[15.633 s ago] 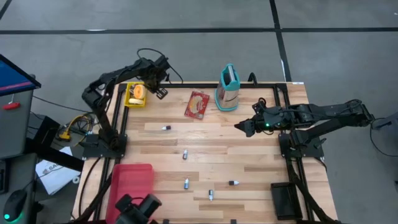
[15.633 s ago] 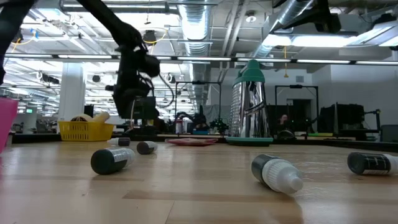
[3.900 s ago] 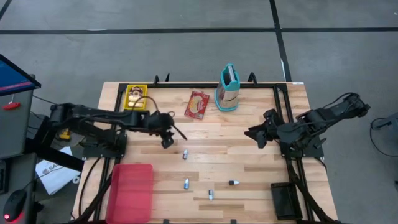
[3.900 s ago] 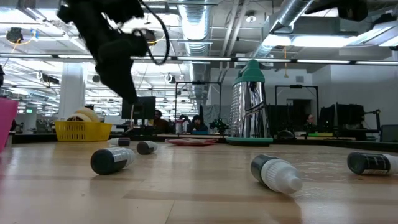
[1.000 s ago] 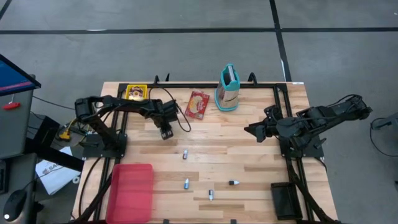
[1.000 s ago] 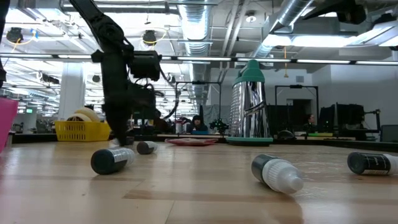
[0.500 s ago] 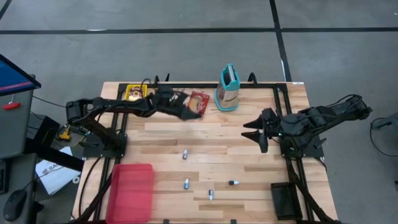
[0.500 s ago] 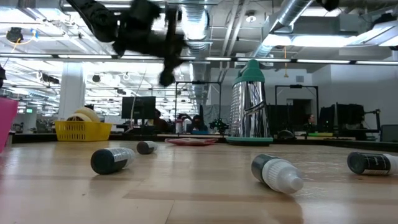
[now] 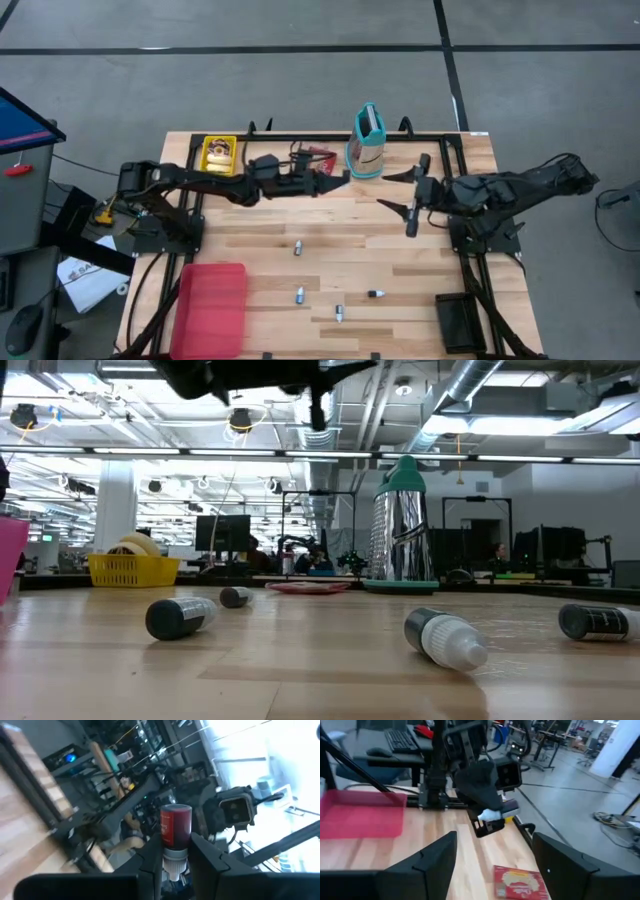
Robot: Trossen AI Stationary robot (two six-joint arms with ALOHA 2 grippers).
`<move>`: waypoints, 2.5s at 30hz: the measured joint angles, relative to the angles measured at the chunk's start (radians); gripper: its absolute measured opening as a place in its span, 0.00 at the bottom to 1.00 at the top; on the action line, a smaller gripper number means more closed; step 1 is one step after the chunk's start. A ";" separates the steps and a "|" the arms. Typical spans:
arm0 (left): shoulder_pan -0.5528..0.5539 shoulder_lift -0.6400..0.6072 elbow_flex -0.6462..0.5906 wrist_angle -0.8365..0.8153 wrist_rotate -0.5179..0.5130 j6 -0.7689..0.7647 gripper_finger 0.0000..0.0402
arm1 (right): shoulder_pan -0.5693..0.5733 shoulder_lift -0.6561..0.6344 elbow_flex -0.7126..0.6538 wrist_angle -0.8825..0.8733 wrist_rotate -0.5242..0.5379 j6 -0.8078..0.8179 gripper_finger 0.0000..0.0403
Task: Pick & Place Food Item
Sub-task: Put the top red food coloring bottle into the black basket
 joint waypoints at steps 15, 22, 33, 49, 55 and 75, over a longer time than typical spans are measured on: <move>-0.078 0.153 0.203 0.018 0.006 0.010 0.15 | -0.030 0.040 0.000 0.078 -0.020 0.047 0.73; -0.085 0.153 0.203 0.030 0.002 -0.012 0.15 | -0.030 0.061 -0.001 0.075 -0.026 0.008 0.83; -0.085 0.152 0.202 0.032 0.002 -0.041 0.15 | -0.046 0.081 0.000 0.127 -0.028 -0.072 0.89; -0.102 0.151 0.202 0.032 0.022 -0.070 0.15 | -0.080 0.117 0.000 0.167 -0.082 -0.079 0.89; -0.104 0.151 0.202 0.028 0.032 -0.073 0.15 | -0.080 0.117 0.000 0.167 -0.114 -0.079 0.89; -0.104 0.151 0.202 0.028 0.032 -0.073 0.15 | -0.079 0.117 0.000 0.167 -0.122 -0.072 0.75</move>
